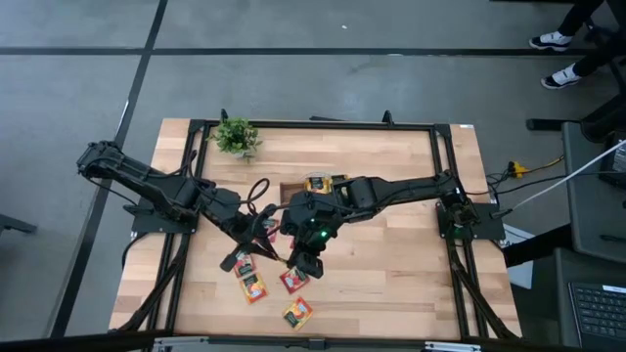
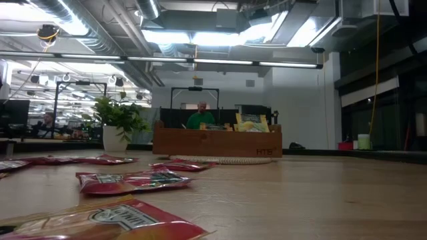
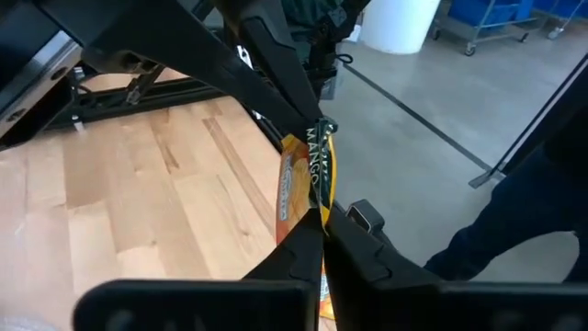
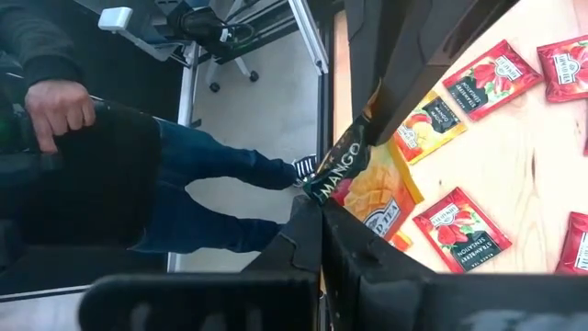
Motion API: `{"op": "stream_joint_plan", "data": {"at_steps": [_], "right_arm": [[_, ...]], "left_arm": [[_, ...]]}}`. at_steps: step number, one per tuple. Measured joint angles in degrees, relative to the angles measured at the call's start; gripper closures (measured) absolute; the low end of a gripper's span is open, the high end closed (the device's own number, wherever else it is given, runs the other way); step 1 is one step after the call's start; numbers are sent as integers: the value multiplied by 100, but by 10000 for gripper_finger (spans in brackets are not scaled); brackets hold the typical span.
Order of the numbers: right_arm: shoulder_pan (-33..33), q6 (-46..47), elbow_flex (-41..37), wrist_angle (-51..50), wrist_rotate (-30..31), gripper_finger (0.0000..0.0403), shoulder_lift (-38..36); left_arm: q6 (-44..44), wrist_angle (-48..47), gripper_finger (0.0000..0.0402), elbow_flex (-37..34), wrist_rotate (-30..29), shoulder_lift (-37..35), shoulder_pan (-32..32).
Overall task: Pick & Place Tea
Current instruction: Put the orange tea bag into the middle section of the wooden organizer
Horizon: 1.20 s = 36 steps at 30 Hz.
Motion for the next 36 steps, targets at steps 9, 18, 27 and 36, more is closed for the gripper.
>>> {"op": "stream_joint_plan", "data": {"at_steps": [9, 18, 27, 36], "right_arm": [[2, 301, -9, -7, -37, 358, -179], [93, 439, -1, -52, 459, 339, -902], [699, -435, 0, -106, 2336, 338, -1402], [1235, -1950, 0, -181, 4762, 338, -1438]], "left_arm": [[-466, 45, 399, 2, -197, -10, 70], [-979, 152, 399, 2, -470, -194, 445], [-2631, 1230, 399, 2, -712, -465, 1124], [-4661, 2029, 399, 2, -705, -564, 1676]]}}
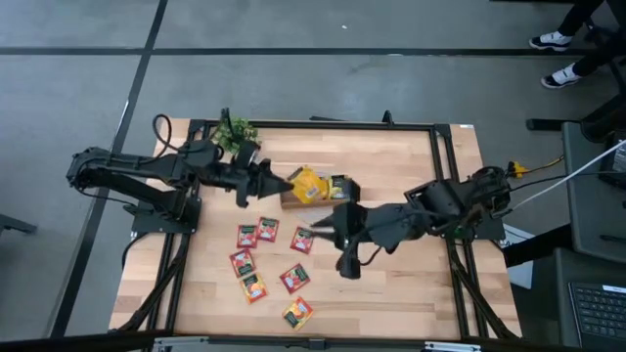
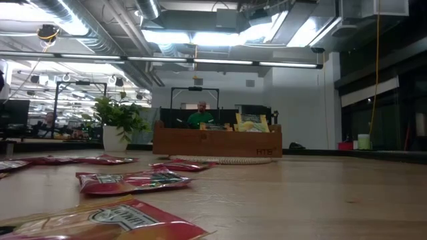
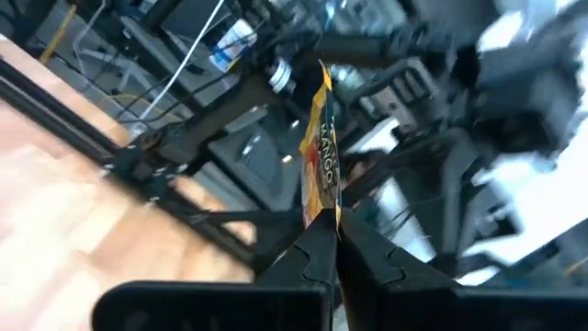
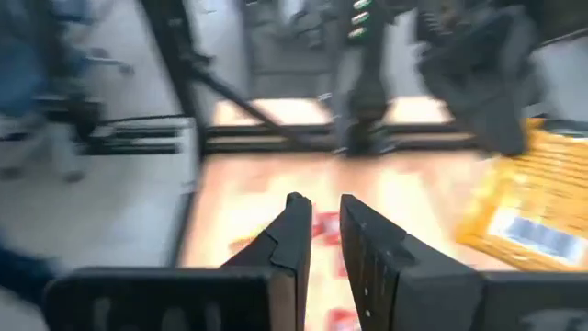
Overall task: Pick & Place Tea
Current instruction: Put the orange tea bag into the middle section of the wooden organizer
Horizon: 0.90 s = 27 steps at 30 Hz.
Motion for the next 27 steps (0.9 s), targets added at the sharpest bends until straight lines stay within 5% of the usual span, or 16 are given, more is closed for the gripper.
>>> {"op": "stream_joint_plan", "data": {"at_steps": [7, 17, 27], "right_arm": [[61, -1502, 0, -36, 1692, 338, 0], [78, -4404, 0, -39, 2948, 330, 0], [3, -6915, -2, -77, 4436, 212, 141]], "left_arm": [[-1388, 394, 399, 0, -71, -28, 210], [-2282, 1248, 399, 0, -131, -24, 516], [-2573, 1157, 399, 0, -505, -21, 672]]}}
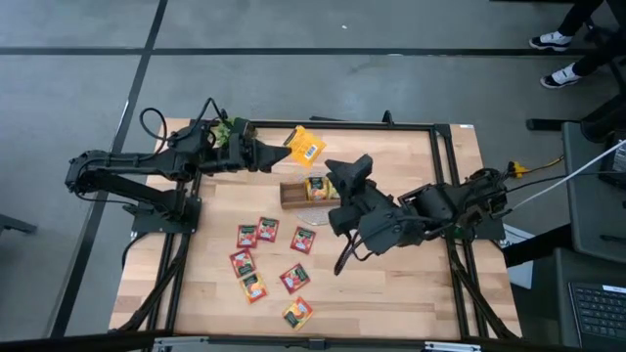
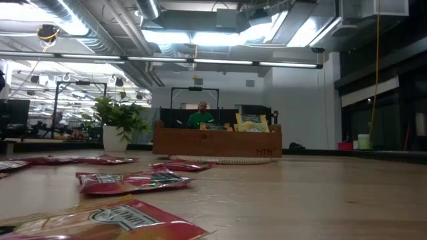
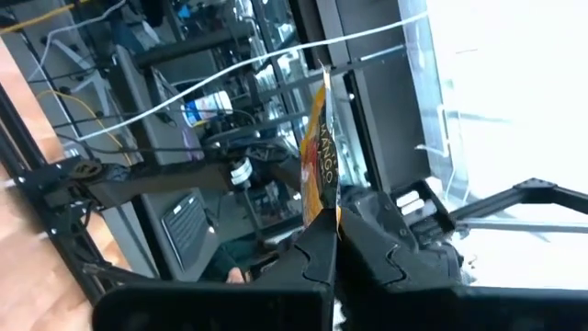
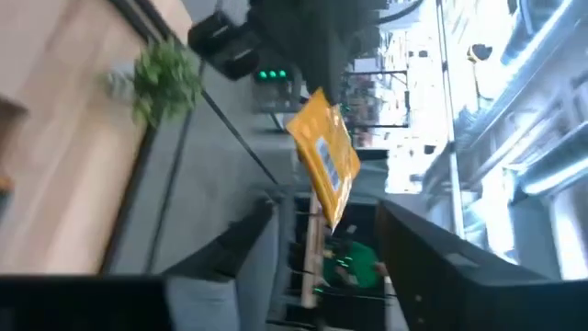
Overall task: Pick & Place Tea
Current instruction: Put the orange tea bag into the middle section of the wooden organizer
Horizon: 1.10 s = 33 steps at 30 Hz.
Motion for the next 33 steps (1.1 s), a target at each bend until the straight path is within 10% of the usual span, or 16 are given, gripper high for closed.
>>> {"op": "stream_joint_plan", "data": {"at_steps": [16, 33], "right_arm": [[-587, -764, -7, -10, 162, 193, 397], [-626, -921, -2, 639, 61, 369, 417]], "left_arm": [[-83, -4, 399, 0, -39, 38, -121], [-202, -175, 399, 0, -19, 37, -121]]}}
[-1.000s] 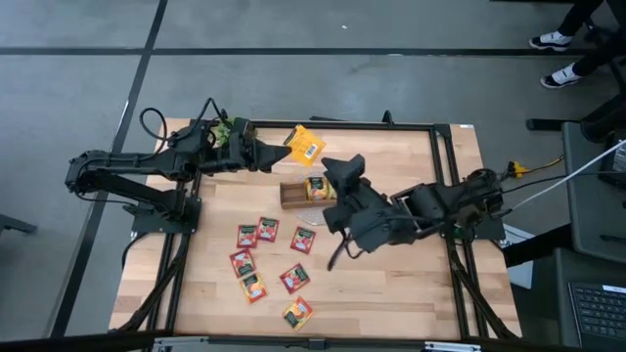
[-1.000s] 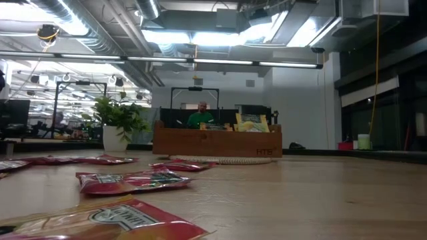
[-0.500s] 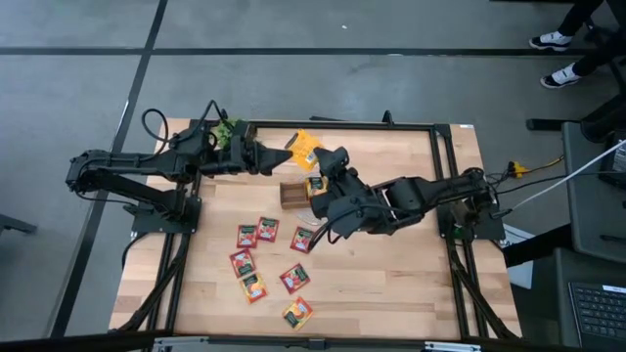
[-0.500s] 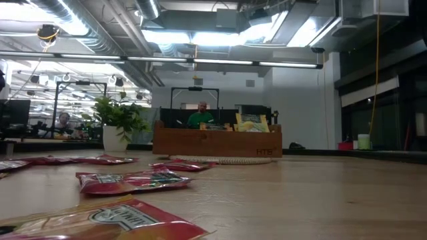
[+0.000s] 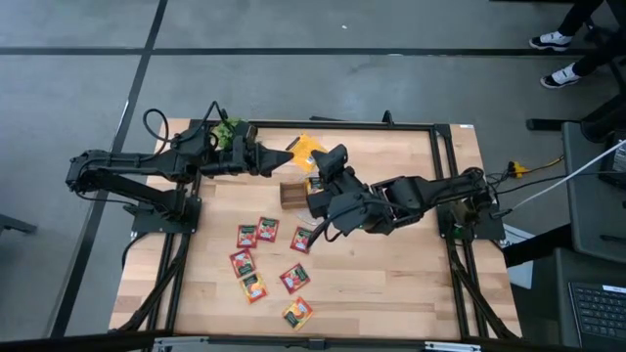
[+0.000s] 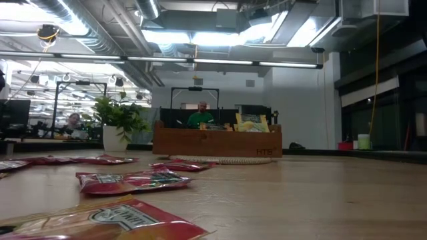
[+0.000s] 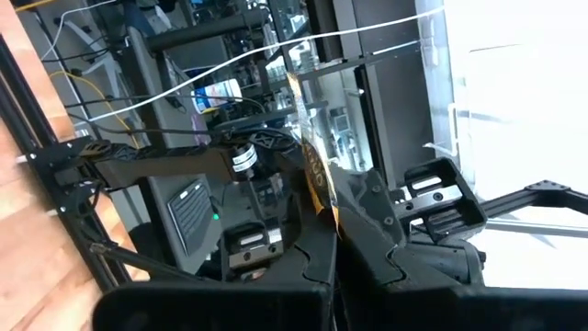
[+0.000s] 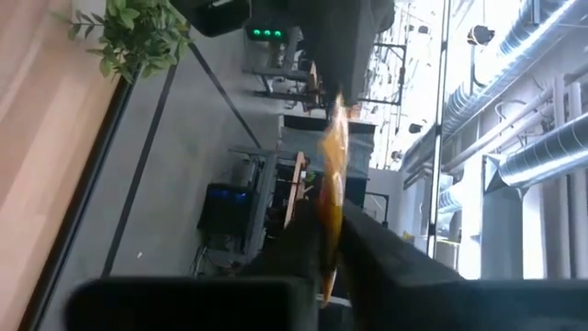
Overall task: Pick & Place Tea
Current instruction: Put the orange tea bag into the middle section of the wooden organizer
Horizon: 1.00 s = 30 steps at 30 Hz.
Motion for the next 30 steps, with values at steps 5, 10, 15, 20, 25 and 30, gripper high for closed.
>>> {"op": "stream_joint_plan", "data": {"at_steps": [5, 10, 15, 20, 25, 30], "right_arm": [[3, 47, 2, 0, 144, 381, 24], [36, 350, 2, 245, 584, 385, 28], [164, 500, 4, 722, 1056, 385, -44], [296, 1389, 2, 939, 1130, 385, -218], [387, 3284, 4, 1025, 510, 385, -426], [347, 5612, 4, 909, -1074, 385, -624]], "left_arm": [[281, 8, 397, 0, 0, 0, 4], [1528, 439, 394, -5, 76, 11, 6], [2912, 1118, 365, -4, 505, -22, -4], [3930, 1341, 311, -4, 936, -108, 6], [5076, 1200, 269, -4, 1270, -181, 6], [5814, 1130, 249, -4, 1442, -205, 5]]}}
